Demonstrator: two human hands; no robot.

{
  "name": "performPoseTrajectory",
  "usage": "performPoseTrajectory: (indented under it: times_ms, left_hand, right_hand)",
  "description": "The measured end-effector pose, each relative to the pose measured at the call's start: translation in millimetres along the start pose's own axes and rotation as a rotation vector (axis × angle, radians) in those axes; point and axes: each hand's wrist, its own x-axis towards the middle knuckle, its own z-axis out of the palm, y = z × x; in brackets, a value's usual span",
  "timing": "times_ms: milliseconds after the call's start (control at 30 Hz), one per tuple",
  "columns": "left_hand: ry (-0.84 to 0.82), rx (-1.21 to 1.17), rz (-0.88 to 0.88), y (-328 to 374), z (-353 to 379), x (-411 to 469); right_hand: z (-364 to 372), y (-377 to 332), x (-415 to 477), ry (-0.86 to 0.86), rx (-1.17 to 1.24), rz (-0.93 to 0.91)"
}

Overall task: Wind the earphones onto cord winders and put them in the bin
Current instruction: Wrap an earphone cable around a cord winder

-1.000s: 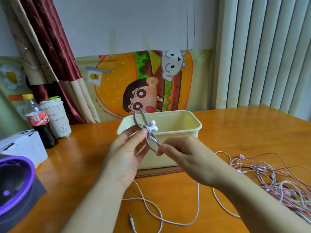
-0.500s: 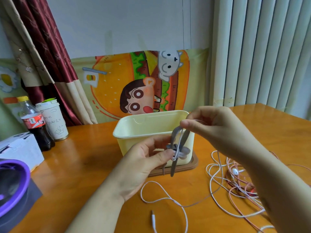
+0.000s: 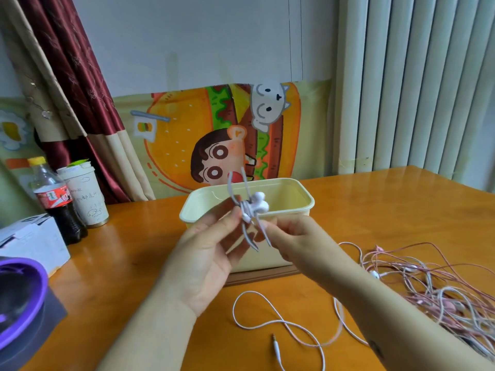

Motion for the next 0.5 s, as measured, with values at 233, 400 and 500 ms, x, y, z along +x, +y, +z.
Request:
performPoseTrajectory:
  times_ms: [233, 400, 500]
  left_hand:
    - [0.287, 0.041, -0.017, 1, -15, 6]
    - [0.196, 0.282, -0.016, -5, -17, 5]
    - [0.020, 0.443, -0.056, -7, -12, 0]
  right_hand:
    - [-7, -16, -7, -0.147, -0.478, -0.097]
    - [-22, -43, -16, -0.082, -0.489, -0.202]
    - [-36, -52, -16, 0.047, -0.440, -0.261]
